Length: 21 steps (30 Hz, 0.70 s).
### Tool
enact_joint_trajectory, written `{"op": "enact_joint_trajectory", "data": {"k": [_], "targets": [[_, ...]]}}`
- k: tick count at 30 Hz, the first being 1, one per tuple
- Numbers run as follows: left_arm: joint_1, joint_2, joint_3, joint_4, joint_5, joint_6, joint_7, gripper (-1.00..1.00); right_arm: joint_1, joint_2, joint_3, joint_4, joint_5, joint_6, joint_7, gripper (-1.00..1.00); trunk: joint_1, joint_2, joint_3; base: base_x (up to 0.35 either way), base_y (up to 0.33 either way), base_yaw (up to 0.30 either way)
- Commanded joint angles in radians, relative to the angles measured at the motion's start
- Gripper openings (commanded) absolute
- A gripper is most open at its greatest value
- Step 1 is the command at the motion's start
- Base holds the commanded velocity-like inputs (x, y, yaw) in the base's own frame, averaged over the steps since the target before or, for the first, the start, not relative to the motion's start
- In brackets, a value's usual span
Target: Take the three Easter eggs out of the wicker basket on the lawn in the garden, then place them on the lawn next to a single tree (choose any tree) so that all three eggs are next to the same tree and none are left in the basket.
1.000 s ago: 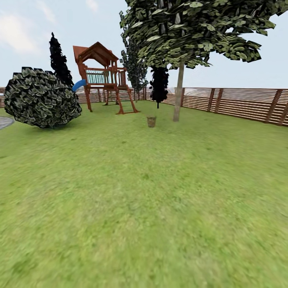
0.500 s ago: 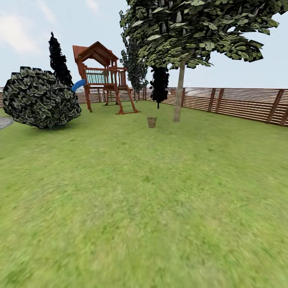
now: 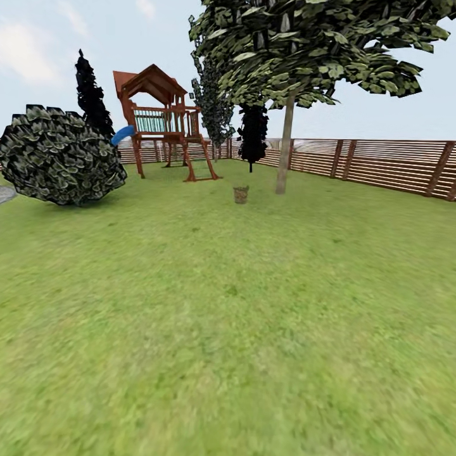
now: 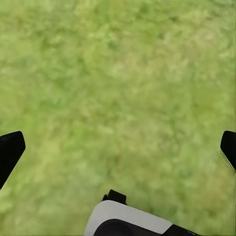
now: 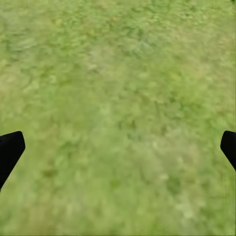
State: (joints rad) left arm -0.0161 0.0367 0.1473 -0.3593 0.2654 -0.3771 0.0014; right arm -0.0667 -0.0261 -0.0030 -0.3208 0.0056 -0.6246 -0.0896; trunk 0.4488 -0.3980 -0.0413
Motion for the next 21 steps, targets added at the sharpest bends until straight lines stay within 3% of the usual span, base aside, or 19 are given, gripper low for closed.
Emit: {"op": "enact_joint_trajectory", "data": {"k": [1, 21], "targets": [[-0.001, 0.0, -0.002, 0.0, 0.006, -0.002, 0.0, 1.0, -0.001, 0.0, 0.0, 0.0, 0.001, -0.003, -0.002, 1.0, 0.001, -0.002, -0.002, 0.331, 0.0, 0.0], [-0.001, 0.0, -0.003, 0.0, 0.007, 0.001, 0.0, 1.0, -0.001, 0.0, 0.0, 0.0, 0.002, -0.003, -0.002, 1.0, 0.001, -0.002, -0.002, 0.312, 0.0, 0.0]]}}
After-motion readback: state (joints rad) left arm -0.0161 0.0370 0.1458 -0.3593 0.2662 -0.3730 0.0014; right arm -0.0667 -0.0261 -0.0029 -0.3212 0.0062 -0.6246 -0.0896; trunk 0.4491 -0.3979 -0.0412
